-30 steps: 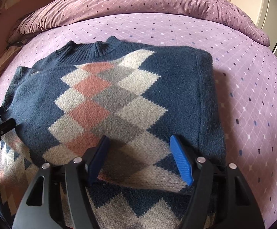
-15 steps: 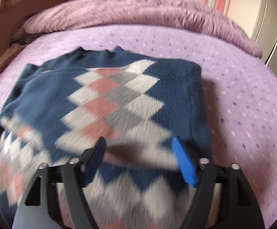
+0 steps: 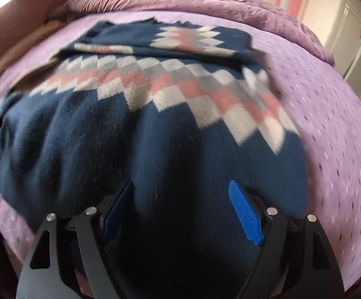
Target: Fold small clothes
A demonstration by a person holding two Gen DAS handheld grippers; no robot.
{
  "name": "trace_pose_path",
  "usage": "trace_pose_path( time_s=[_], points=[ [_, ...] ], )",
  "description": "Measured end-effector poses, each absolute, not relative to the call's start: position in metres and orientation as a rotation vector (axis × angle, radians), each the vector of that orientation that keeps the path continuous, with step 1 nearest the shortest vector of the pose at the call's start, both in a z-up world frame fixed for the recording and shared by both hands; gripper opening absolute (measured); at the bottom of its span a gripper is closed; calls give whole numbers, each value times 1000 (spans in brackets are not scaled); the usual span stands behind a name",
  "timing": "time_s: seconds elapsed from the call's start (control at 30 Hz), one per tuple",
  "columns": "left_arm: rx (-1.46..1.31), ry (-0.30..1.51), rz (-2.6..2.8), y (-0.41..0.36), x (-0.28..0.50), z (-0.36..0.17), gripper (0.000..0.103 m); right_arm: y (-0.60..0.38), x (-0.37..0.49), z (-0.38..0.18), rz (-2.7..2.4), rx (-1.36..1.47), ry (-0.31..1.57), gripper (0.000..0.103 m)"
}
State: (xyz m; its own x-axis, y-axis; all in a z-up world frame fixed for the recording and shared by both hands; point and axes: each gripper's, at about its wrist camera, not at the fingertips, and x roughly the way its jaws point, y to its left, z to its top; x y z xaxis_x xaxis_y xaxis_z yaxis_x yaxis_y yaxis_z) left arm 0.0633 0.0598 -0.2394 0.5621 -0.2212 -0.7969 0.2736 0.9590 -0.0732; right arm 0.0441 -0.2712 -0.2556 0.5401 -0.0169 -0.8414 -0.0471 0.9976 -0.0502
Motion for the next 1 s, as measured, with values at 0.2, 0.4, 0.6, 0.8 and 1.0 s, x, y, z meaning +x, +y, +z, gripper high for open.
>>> trace_pose_path(
  time_s=[0.2, 0.4, 0.6, 0.8, 1.0],
  points=[
    [-50, 978, -267, 112, 19, -252, 100, -266, 23, -245, 8, -103, 946, 79],
    [-120, 1007, -230, 131, 13, -267, 100, -254, 19, -237, 7, -115, 931, 79],
    [-176, 1040, -221, 136, 13, -281, 100, -253, 20, -231, -4, -124, 913, 79],
    [-162, 1055, -194, 132, 23, -284, 100, -255, 25, -228, -19, -89, 908, 81],
    [-121, 1057, -180, 123, 25, -283, 100, -248, 22, -222, -11, -113, 871, 85]
  ],
)
